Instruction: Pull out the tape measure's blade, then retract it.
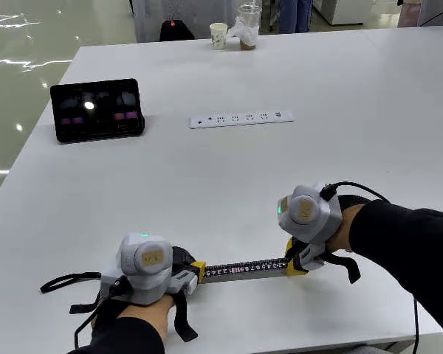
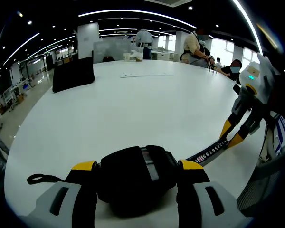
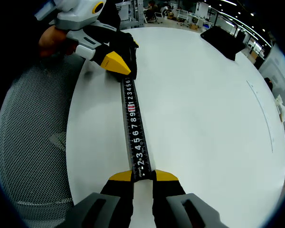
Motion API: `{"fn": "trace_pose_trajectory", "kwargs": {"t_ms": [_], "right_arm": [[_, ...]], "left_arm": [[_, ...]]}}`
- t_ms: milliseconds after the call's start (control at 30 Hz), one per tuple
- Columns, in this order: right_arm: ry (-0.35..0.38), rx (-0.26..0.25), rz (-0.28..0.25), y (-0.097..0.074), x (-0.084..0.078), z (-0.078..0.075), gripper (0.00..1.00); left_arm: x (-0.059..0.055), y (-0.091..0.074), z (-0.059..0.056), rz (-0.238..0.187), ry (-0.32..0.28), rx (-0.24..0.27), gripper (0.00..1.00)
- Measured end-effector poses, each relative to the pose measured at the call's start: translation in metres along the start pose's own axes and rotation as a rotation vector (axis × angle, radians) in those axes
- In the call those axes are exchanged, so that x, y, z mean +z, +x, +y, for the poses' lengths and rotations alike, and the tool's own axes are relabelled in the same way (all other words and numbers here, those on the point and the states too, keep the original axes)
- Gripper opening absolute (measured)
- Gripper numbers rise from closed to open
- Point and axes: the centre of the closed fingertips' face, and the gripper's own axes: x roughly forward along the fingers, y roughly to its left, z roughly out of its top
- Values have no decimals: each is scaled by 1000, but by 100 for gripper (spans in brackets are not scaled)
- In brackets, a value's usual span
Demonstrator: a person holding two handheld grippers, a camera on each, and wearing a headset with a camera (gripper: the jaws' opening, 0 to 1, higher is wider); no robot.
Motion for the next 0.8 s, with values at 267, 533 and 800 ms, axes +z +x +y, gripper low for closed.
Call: {"fn": "trace_pose_trajectory", "kwargs": {"t_ms": [267, 533, 800], "right_arm": [[-2, 4, 3, 2, 4, 1, 11], [3, 11, 7, 3, 8, 2, 11], [6, 3, 7, 4, 12, 3, 11]], "left_arm": [[0, 0, 0, 0, 0, 1, 63], [0, 0, 0, 1, 0, 0, 63], [1, 1, 0, 1, 1, 1, 63]]}}
